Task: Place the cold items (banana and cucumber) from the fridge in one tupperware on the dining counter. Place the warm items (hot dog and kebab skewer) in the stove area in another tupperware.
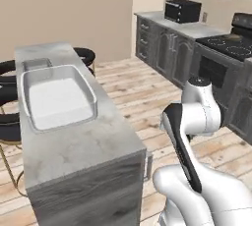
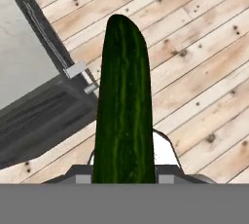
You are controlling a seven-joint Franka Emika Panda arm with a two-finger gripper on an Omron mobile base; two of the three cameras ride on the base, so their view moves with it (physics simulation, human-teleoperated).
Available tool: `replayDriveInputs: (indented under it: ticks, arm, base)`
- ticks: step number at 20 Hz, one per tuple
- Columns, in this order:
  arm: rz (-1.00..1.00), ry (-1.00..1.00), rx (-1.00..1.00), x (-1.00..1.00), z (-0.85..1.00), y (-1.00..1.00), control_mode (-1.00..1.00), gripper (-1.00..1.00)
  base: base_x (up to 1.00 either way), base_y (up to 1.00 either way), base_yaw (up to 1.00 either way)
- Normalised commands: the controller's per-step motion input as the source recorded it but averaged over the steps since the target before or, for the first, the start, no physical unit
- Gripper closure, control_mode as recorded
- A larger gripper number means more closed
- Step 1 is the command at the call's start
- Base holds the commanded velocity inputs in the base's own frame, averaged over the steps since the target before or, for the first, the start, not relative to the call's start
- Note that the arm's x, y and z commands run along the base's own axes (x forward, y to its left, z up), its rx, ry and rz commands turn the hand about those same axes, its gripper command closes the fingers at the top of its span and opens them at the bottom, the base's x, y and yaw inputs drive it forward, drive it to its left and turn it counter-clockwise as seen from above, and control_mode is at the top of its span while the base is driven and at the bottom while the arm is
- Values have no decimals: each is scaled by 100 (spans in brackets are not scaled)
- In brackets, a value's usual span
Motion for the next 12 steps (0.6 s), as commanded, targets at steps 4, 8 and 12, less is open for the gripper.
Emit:
replayDriveInputs:
  ticks: [4,8,12]
  arm:
    - [0,0,0,0,0,0,100,100]
    - [0,0,0,0,0,0,100,100]
    - [0,0,0,0,0,0,100,100]
  base:
    - [-39,41,97]
    - [-56,86,75]
    - [12,100,23]
